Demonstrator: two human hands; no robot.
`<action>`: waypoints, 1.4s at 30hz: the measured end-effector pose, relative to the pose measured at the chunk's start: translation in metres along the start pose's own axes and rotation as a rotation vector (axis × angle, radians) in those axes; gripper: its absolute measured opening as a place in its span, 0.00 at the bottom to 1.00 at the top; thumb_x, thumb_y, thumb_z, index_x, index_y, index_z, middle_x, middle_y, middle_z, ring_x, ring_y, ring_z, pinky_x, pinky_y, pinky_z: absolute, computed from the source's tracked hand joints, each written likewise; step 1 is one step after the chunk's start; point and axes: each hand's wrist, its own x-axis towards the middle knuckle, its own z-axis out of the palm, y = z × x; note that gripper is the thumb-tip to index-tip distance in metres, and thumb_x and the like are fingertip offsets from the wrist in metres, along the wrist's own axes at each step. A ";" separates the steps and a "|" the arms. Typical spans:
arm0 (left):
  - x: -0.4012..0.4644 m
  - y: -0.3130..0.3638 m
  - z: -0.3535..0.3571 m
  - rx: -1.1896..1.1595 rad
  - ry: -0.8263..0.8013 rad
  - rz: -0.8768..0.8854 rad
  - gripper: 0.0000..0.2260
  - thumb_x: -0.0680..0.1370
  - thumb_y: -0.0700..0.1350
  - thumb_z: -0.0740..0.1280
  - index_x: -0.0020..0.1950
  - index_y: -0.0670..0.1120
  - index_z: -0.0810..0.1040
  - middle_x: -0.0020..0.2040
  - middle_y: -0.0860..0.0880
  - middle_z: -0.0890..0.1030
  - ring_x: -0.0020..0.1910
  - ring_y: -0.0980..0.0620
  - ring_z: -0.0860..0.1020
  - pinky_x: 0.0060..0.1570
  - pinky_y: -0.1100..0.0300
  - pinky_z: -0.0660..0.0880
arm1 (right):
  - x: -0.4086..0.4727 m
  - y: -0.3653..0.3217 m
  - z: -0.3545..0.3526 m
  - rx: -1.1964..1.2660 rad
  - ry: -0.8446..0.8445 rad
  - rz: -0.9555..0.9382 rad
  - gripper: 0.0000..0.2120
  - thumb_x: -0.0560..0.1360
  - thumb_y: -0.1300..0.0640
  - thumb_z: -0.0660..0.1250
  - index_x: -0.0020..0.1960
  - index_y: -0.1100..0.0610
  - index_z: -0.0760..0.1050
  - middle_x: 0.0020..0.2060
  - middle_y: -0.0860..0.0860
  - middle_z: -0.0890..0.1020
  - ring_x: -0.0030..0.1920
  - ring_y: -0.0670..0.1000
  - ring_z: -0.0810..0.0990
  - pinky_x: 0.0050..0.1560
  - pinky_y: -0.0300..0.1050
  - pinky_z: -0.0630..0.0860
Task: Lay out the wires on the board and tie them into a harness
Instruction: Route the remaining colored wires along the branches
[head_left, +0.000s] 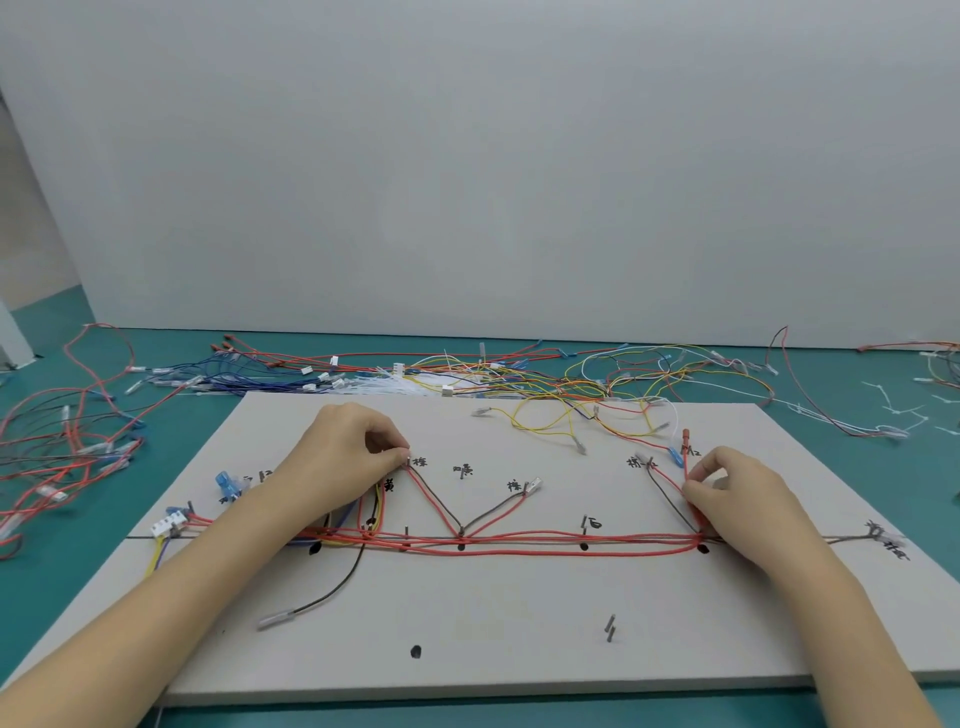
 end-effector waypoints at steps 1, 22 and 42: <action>0.000 -0.001 0.000 -0.012 0.000 -0.006 0.05 0.74 0.43 0.73 0.39 0.52 0.85 0.34 0.59 0.82 0.37 0.65 0.79 0.37 0.74 0.69 | 0.000 0.000 0.000 -0.010 -0.004 0.003 0.03 0.74 0.54 0.65 0.42 0.48 0.73 0.39 0.51 0.81 0.43 0.55 0.78 0.45 0.47 0.74; 0.001 0.014 0.003 0.281 -0.158 0.189 0.05 0.79 0.46 0.67 0.47 0.49 0.81 0.46 0.55 0.76 0.46 0.54 0.75 0.46 0.56 0.72 | -0.004 0.008 -0.002 0.011 0.061 -0.072 0.07 0.73 0.60 0.64 0.37 0.52 0.74 0.29 0.51 0.76 0.32 0.53 0.73 0.32 0.42 0.64; 0.037 0.012 -0.071 0.108 -0.531 -0.106 0.06 0.75 0.49 0.70 0.40 0.51 0.85 0.35 0.54 0.84 0.33 0.62 0.79 0.32 0.67 0.74 | 0.010 0.021 -0.013 0.085 0.237 0.136 0.09 0.74 0.46 0.64 0.43 0.52 0.71 0.37 0.50 0.76 0.39 0.52 0.74 0.35 0.46 0.64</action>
